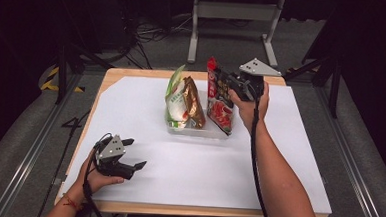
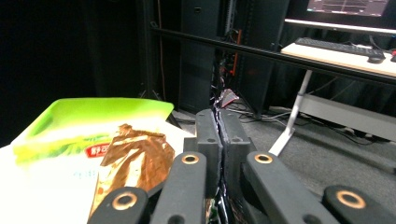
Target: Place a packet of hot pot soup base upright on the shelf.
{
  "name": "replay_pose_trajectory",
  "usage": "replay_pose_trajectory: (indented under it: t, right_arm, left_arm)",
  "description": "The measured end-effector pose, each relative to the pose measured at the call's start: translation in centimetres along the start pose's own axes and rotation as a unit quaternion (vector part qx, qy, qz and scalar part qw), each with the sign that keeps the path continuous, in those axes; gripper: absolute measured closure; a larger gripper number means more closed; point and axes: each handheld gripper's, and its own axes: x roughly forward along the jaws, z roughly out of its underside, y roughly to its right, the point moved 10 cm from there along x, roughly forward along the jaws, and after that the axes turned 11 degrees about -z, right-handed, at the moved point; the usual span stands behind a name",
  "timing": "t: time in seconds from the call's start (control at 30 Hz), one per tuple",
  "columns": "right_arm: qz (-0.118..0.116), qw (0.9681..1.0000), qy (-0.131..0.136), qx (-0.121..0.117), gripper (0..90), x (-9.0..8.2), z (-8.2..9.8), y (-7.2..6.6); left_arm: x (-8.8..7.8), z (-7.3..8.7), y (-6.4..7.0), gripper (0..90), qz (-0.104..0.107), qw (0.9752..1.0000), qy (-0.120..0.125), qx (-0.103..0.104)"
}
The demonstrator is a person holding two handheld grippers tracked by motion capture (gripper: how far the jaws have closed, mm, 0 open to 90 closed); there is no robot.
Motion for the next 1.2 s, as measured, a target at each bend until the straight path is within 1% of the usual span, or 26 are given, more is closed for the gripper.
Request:
replay_pose_trajectory:
  t: [0.1, 0.17, 0.27, 0.33, 0.43, 0.5, 0.57, 0.63, 0.67, 0.73, 0.77, 0.8, 0.87, 0.93, 0.97, 1.03, 1.1, 1.13, 1.2]
  right_arm:
    - [-0.003, 1.0000, 0.002, -0.001, 88.3, -0.1, 0.2, 0.0]
    - [-0.009, 1.0000, 0.003, 0.000, 88.0, -0.1, 0.4, -0.1]
    - [-0.014, 0.9999, -0.001, -0.002, 87.1, -0.1, 0.8, -0.3]
    - [-0.013, 0.9999, -0.006, -0.006, 86.9, -0.2, 0.9, -0.4]
    - [-0.016, 0.9996, -0.012, -0.020, 86.1, -0.5, 1.1, -0.7]
    - [-0.021, 0.9995, -0.012, -0.020, 85.2, -0.5, 1.2, -0.8]
    - [-0.024, 0.9992, -0.018, -0.027, 83.9, -0.5, 1.4, -1.1]
    - [-0.020, 0.9986, -0.027, -0.040, 83.2, -0.4, 1.6, -1.2]
    - [-0.018, 0.9985, -0.030, -0.042, 83.1, -0.4, 1.6, -1.2]
    - [-0.019, 0.9986, -0.030, -0.038, 82.7, -0.4, 1.6, -1.1]
    - [-0.020, 0.9989, -0.030, -0.030, 79.4, -0.5, 1.7, -0.9]
    - [-0.018, 0.9989, -0.032, -0.029, 76.4, -0.5, 1.8, -0.8]
    - [-0.015, 0.9991, -0.031, -0.026, 73.9, -0.7, 1.8, -0.5]
    - [-0.007, 0.9991, -0.033, -0.024, 68.3, -0.9, 1.8, -0.2]
    - [-0.011, 0.9992, -0.033, -0.019, 66.4, -1.1, 1.9, -0.1]
    - [-0.011, 0.9992, -0.031, -0.023, 64.4, -1.5, 1.9, 0.0]
    - [-0.014, 0.9991, -0.035, -0.018, 58.9, -1.9, 2.0, 0.0]
    - [-0.013, 0.9991, -0.035, -0.018, 59.3, -2.1, 2.1, 0.1]
    - [-0.020, 0.9989, -0.035, -0.022, 60.9, -2.7, 2.3, -0.1]
  left_arm:
    - [0.1, 0.0, 0.0, 14.2, 0.001, 1.0000, -0.001, 0.000]
    - [0.1, 0.0, 0.0, 14.1, 0.001, 1.0000, -0.001, 0.001]
    - [0.1, 0.0, 0.0, 14.2, 0.000, 1.0000, -0.002, 0.001]
    - [0.1, 0.0, 0.0, 14.1, 0.001, 1.0000, -0.002, 0.000]
    - [0.1, 0.0, 0.1, 14.1, 0.002, 1.0000, -0.003, 0.000]
    - [0.2, 0.1, 0.1, 14.1, 0.002, 1.0000, -0.004, 0.002]
    - [0.2, 0.1, 0.1, 13.7, 0.001, 1.0000, -0.005, 0.003]
    - [0.3, 0.1, 0.1, 13.7, 0.001, 1.0000, -0.006, 0.003]
    - [0.3, 0.1, 0.1, 13.6, 0.002, 1.0000, -0.006, 0.003]
    - [0.3, 0.1, 0.1, 13.7, 0.002, 1.0000, -0.006, 0.002]
    - [0.3, 0.1, 0.1, 13.6, 0.002, 1.0000, -0.006, 0.002]
    - [0.3, 0.1, 0.1, 13.6, 0.002, 1.0000, -0.006, 0.002]
    - [0.3, 0.2, 0.2, 13.6, 0.003, 1.0000, -0.007, 0.002]
    - [0.3, 0.2, 0.1, 13.6, 0.003, 1.0000, -0.008, 0.002]
    - [0.4, 0.2, 0.1, 13.6, 0.003, 1.0000, -0.008, 0.002]
    - [0.3, 0.2, 0.1, 13.6, 0.003, 1.0000, -0.009, 0.003]
    - [0.3, 0.2, 0.1, 13.6, 0.003, 1.0000, -0.008, 0.002]
    - [0.3, 0.3, 0.1, 13.5, 0.003, 0.9999, -0.009, 0.003]
    - [0.4, 0.3, 0.2, 13.5, 0.003, 0.9999, -0.010, 0.004]
